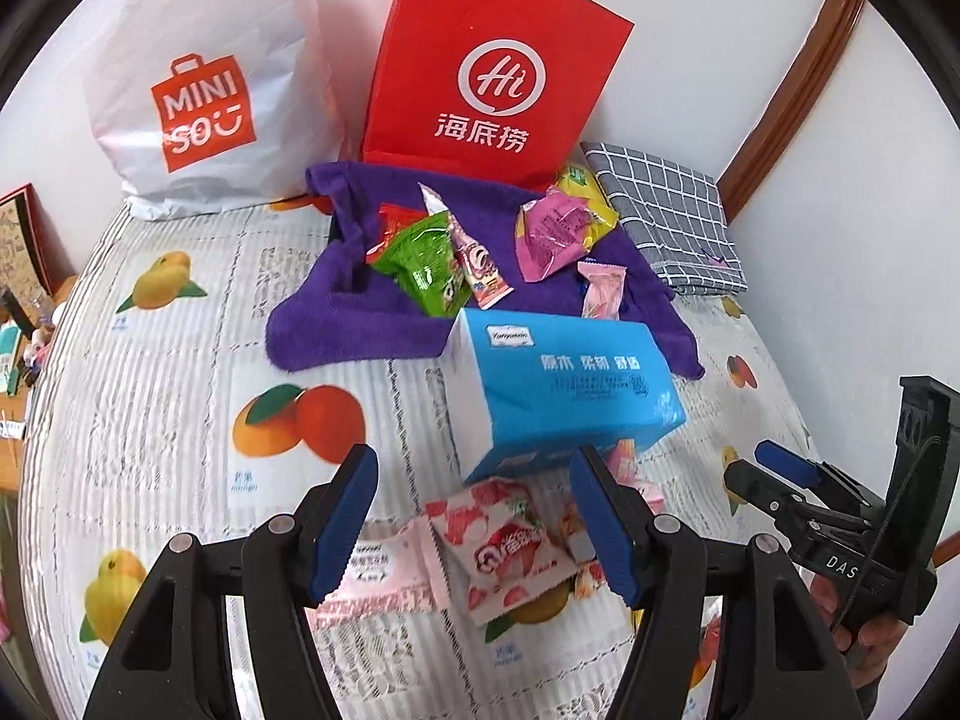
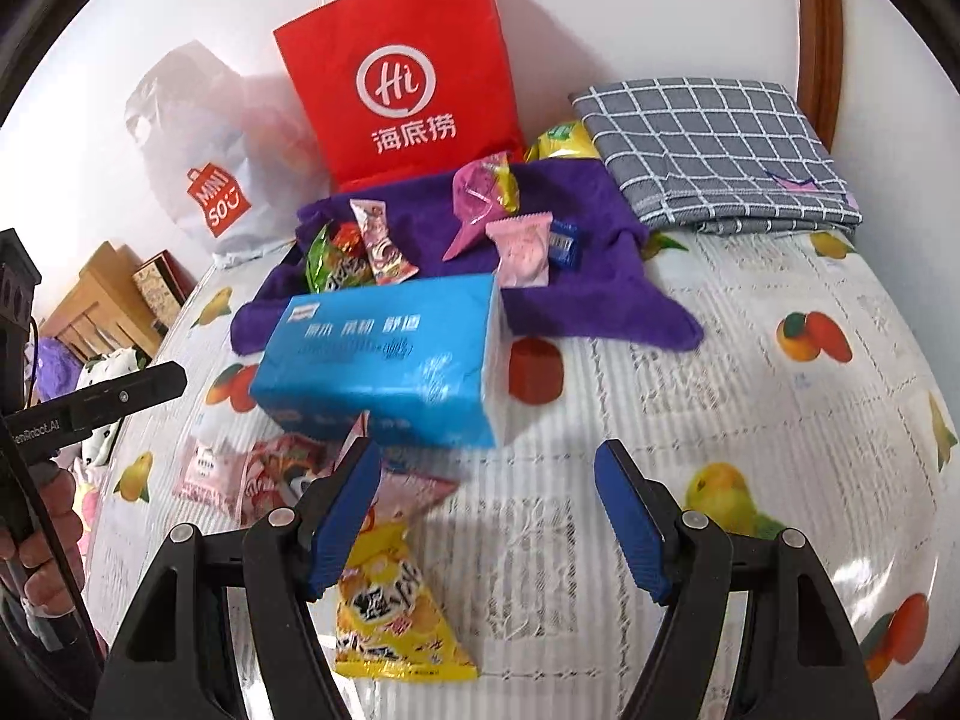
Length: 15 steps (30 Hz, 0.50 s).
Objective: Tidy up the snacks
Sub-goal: 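Move both tools back toward the remaining snacks beside the tissue pack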
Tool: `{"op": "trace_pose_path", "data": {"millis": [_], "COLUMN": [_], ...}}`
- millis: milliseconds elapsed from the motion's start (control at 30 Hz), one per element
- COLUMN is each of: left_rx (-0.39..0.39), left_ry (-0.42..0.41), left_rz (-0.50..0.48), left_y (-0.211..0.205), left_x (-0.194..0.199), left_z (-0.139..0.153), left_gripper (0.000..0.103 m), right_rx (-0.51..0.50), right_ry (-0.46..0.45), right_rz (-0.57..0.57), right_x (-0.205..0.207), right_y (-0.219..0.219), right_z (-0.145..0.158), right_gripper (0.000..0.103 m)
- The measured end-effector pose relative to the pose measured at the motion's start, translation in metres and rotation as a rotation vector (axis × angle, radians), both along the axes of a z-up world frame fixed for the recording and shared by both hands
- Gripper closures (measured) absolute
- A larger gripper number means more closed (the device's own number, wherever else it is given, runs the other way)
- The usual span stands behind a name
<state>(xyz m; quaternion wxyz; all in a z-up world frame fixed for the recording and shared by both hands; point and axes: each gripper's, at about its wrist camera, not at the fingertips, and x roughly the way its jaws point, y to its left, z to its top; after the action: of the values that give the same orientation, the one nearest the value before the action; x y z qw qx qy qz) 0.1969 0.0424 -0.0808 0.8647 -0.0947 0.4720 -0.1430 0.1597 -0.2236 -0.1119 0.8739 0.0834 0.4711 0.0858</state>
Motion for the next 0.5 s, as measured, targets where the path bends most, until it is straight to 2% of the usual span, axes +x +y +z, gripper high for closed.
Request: {"op": "trace_pose_path", "data": {"millis": [500], "left_rx": [-0.008], "left_ry": [0.029], "left_rz": [0.068], "left_y": [0.035], "left_x": [-0.017], "left_z": [-0.013], "left_gripper": [0.039], "right_rx": [0.043], "right_ry": [0.02], "right_rz": [0.023], "right_x": [-0.009], "right_y": [0.011], "right_z": [-0.009], "right_gripper": [0.029]}}
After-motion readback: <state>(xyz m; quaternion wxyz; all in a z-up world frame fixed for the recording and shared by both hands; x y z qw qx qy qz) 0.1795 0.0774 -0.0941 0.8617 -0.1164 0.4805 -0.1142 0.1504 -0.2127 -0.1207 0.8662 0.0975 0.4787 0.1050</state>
